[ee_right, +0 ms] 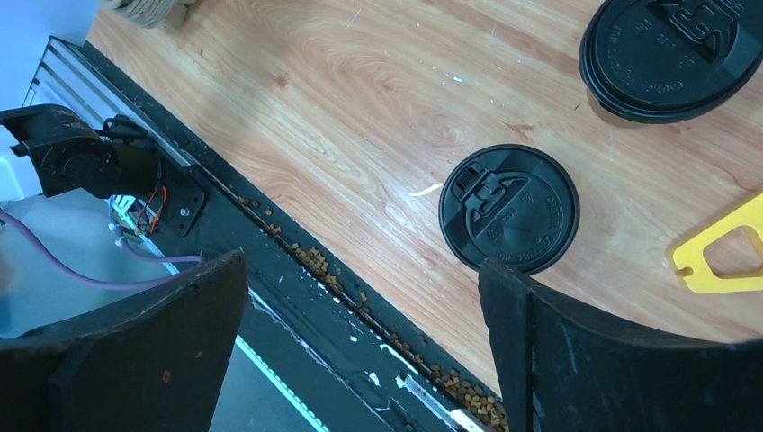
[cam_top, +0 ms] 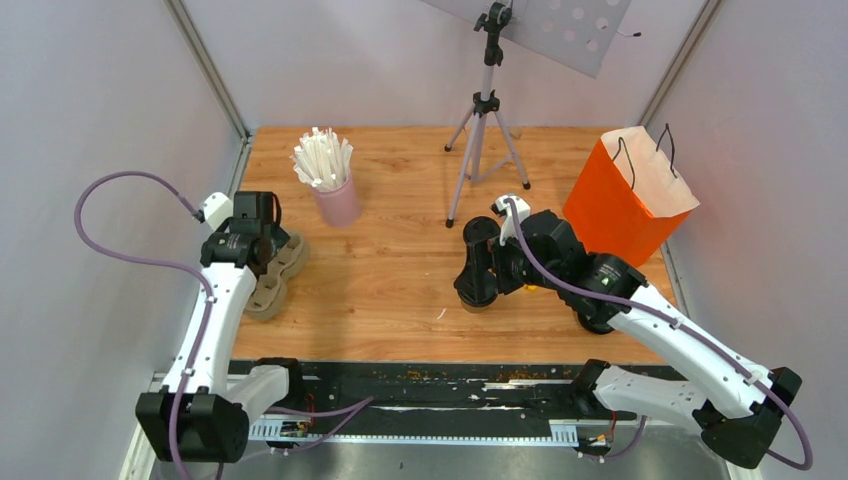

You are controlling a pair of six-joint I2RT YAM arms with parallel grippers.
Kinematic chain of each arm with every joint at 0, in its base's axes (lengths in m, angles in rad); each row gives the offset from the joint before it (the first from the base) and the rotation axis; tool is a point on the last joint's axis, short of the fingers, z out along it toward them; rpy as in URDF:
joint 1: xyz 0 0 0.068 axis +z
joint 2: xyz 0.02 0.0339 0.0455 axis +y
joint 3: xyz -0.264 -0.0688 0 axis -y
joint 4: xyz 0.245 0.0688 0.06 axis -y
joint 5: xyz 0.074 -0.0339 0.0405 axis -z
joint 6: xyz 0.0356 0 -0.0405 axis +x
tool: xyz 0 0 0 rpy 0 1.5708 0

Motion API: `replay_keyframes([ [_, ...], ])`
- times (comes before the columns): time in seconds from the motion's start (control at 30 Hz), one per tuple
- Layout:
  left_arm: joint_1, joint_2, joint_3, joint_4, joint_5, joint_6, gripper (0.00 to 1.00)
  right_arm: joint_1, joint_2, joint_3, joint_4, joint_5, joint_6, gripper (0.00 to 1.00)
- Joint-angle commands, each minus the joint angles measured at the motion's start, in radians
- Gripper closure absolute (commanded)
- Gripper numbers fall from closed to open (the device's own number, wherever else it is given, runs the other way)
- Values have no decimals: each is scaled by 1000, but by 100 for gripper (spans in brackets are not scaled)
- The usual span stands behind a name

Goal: Pack the takeout coffee

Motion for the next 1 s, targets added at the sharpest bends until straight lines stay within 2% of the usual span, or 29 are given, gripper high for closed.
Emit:
replay_keyframes([
  [0.0,85,47,-55,78,37,-72,14,6,-4,-15,69,-21,1,0],
  [0.13,141,113,-73,126,110,-90,18,6,28,-21,69,-21,-18,0],
  [0.3,156,187,-81,138,106,-74,18,7,61,-3,63,-33,-31,1],
  [0.4,162,211,-98,155,89,-61,16,7,59,3,61,-22,-37,1],
  [0.57,185,254,-111,213,136,-35,12,7,68,3,56,-3,-45,1],
  [0.97,188,289,-143,264,132,-18,23,8,99,15,46,10,-62,1],
])
